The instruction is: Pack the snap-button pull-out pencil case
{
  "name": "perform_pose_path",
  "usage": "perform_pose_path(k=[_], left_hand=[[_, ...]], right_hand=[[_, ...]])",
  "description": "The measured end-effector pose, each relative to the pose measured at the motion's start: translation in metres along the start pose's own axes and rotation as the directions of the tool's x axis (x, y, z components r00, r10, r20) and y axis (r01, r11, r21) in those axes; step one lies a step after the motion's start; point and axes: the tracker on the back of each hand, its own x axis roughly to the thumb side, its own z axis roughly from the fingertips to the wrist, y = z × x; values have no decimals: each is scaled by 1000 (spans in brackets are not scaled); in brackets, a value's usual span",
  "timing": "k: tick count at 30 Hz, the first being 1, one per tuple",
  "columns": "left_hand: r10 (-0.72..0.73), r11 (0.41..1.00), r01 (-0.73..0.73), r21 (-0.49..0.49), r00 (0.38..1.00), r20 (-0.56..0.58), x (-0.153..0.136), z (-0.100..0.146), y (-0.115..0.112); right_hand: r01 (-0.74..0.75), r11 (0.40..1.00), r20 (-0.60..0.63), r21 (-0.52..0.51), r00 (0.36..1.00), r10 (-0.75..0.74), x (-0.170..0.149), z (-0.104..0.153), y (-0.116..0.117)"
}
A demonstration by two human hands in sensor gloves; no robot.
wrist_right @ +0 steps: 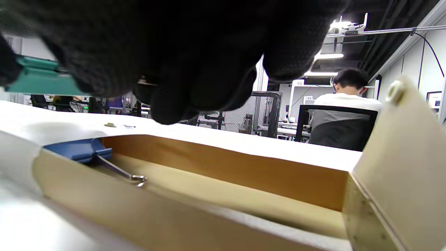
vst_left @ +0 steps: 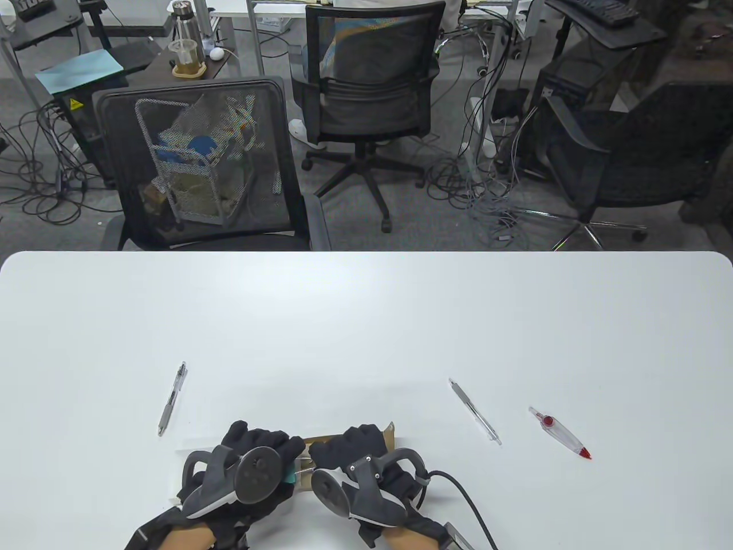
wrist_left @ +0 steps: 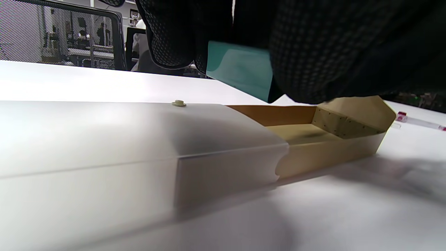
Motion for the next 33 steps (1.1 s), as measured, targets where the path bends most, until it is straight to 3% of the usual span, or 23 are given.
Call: perform_pose_path(k=[4, 12, 19, 26, 33], left_hand=[[62, 998, -63, -18, 997, -37, -19, 4, 10], [56, 966, -111, -233, 971, -231, -88, 7, -5], [39, 960, -107, -261, 966, -254, -95, 1, -18], [81, 956, -148, -252, 963, -256, -100, 1, -21], [94, 955, -159, -249, 963, -252, -100, 2, -21]], right_hand=[[20, 1000, -7, -20, 1000, -20, -7, 1, -3], [-42, 999, -22, -17, 999, 42, -19, 2, -3], [-223, 974, -31, 28, 974, 224, -16, 3, -7], [-284, 952, -14, 116, 958, 288, -2, -4, 7], [-91, 978, -67, 190, 992, 105, 3, -17, 17]])
